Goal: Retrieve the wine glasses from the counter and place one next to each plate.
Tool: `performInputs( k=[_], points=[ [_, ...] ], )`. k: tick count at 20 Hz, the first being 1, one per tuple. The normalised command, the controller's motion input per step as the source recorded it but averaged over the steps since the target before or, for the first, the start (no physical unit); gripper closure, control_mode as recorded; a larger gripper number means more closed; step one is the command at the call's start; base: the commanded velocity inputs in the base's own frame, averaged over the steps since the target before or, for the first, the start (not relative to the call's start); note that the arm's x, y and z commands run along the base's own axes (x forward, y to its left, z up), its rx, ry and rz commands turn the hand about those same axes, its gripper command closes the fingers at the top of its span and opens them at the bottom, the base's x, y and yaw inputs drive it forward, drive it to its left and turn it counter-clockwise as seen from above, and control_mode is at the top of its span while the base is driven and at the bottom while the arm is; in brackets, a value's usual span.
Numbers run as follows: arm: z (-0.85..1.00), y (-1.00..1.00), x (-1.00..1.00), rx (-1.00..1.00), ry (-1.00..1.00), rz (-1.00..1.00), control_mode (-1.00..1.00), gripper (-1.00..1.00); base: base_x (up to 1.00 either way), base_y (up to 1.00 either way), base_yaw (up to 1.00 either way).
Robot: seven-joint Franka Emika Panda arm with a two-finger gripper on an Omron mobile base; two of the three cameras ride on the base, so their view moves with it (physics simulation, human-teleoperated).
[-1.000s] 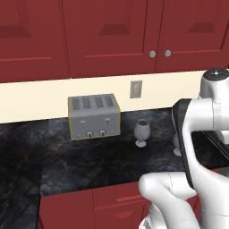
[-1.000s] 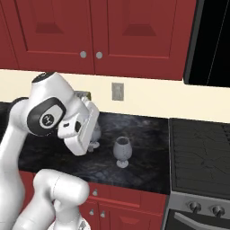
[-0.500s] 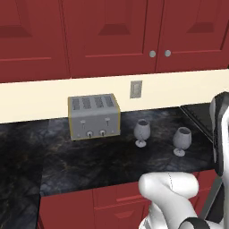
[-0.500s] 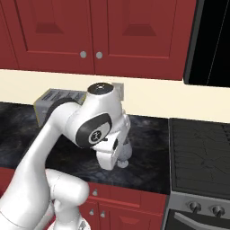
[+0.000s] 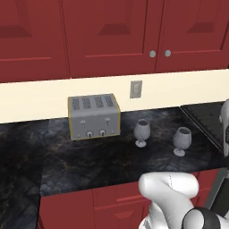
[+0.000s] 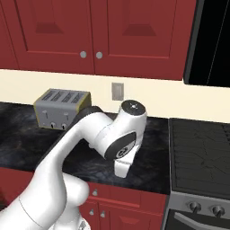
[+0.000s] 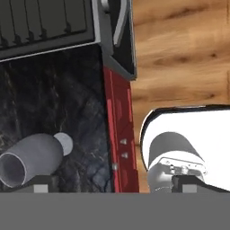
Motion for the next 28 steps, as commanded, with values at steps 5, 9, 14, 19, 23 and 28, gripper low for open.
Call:
performInputs(
  k=[5, 9, 14, 19, 23, 28],
  points=[
    [-0.21, -0.12, 0.14, 0.30, -0.05, 0.22, -1.00, -1.00, 0.00, 0.00, 0.00],
    [-0.23, 0.00, 0.29, 0.26, 0.00, 0.08, -1.00, -1.00, 0.00, 0.00, 0.00],
    [-0.26, -0.01, 0.40, 0.23, 0.00, -0.02, -1.00, -1.00, 0.00, 0.00, 0.00],
    [-0.34, -0.05, 0.44, 0.29, 0.00, -0.05, -1.00, -1.00, 0.00, 0.00, 0.00],
    [-0.27, 0.00, 0.39, 0.17, 0.00, -0.12, -1.00, -1.00, 0.00, 0.00, 0.00],
    [-0.29, -0.01, 0.45, 0.01, 0.07, -0.02, -1.00, -1.00, 0.00, 0.00, 0.00]
  ],
)
